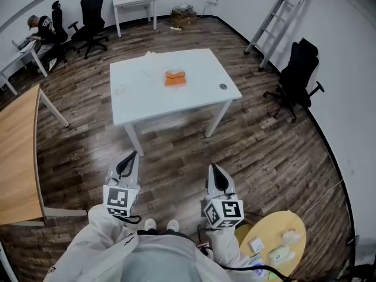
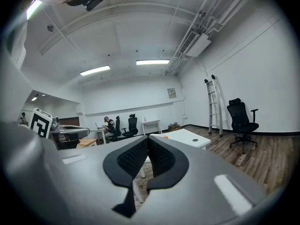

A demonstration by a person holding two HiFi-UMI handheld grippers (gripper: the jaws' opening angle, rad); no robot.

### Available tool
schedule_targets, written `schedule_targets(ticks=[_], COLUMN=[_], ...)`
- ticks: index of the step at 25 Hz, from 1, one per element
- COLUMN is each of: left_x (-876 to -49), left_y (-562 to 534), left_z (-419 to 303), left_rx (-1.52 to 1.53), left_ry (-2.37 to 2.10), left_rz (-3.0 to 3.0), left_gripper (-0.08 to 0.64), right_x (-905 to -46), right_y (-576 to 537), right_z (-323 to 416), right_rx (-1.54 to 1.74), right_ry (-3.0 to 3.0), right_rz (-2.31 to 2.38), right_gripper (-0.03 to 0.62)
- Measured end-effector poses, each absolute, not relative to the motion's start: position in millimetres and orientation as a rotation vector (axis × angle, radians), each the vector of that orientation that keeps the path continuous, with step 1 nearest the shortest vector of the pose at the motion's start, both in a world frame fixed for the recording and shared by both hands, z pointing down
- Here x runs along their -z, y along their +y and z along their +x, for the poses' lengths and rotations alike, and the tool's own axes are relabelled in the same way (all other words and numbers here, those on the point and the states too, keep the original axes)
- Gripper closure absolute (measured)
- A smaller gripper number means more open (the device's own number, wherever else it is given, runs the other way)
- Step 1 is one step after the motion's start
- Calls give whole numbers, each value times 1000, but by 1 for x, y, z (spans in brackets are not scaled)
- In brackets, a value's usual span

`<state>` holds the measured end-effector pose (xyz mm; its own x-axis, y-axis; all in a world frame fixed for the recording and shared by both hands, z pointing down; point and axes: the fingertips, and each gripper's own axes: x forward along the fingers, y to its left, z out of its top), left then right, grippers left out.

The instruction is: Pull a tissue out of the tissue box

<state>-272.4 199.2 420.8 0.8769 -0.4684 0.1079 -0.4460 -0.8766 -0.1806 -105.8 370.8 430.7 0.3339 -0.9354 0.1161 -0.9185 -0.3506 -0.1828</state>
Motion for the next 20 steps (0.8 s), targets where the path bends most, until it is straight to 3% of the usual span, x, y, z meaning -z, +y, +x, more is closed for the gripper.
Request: schedule_targets(ticks=[20], left_x=[-416], left_y=[222], left_z=[-241], left_rx=[223], left_ry=[725], left_rz=[-2868], left_gripper=[560], right_x=[-432], right_y=[393], right_z=[-74], right_rx=[298], right_ry=[1744], right_rz=[-2470], right_gripper=[591])
